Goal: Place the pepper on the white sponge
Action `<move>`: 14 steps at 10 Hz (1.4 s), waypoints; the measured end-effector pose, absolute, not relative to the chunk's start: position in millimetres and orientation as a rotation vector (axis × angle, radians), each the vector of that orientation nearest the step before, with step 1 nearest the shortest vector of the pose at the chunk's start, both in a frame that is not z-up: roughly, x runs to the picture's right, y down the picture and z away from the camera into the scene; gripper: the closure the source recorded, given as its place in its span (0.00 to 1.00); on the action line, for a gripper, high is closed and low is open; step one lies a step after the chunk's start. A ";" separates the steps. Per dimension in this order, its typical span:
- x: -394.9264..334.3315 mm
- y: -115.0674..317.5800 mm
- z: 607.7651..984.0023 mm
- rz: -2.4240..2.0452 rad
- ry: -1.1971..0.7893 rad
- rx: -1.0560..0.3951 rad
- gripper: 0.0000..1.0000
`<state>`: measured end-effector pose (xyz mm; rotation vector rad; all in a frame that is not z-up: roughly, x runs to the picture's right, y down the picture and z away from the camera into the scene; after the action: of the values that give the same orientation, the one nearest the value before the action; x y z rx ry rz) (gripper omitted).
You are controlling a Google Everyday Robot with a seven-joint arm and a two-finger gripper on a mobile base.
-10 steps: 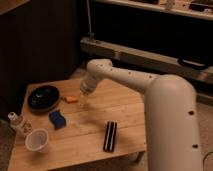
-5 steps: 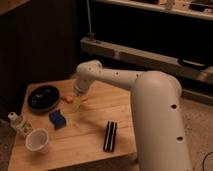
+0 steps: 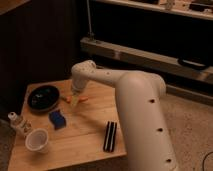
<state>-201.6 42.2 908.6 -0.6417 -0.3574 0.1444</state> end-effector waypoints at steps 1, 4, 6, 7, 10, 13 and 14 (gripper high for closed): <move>-205.8 41.9 912.4 0.147 -0.353 -0.650 0.20; -205.9 45.9 927.4 0.152 -0.343 -0.679 0.20; -203.6 45.6 934.4 0.169 -0.359 -0.697 0.20; -200.5 44.8 936.6 0.184 -0.378 -0.710 0.20; -192.6 43.6 936.9 0.210 -0.479 -0.790 0.20; -195.2 48.7 934.1 0.195 -0.495 -0.809 0.20; -197.0 51.1 932.8 0.185 -0.492 -0.811 0.20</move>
<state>-197.0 51.1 932.8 -0.8115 -0.4916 0.1845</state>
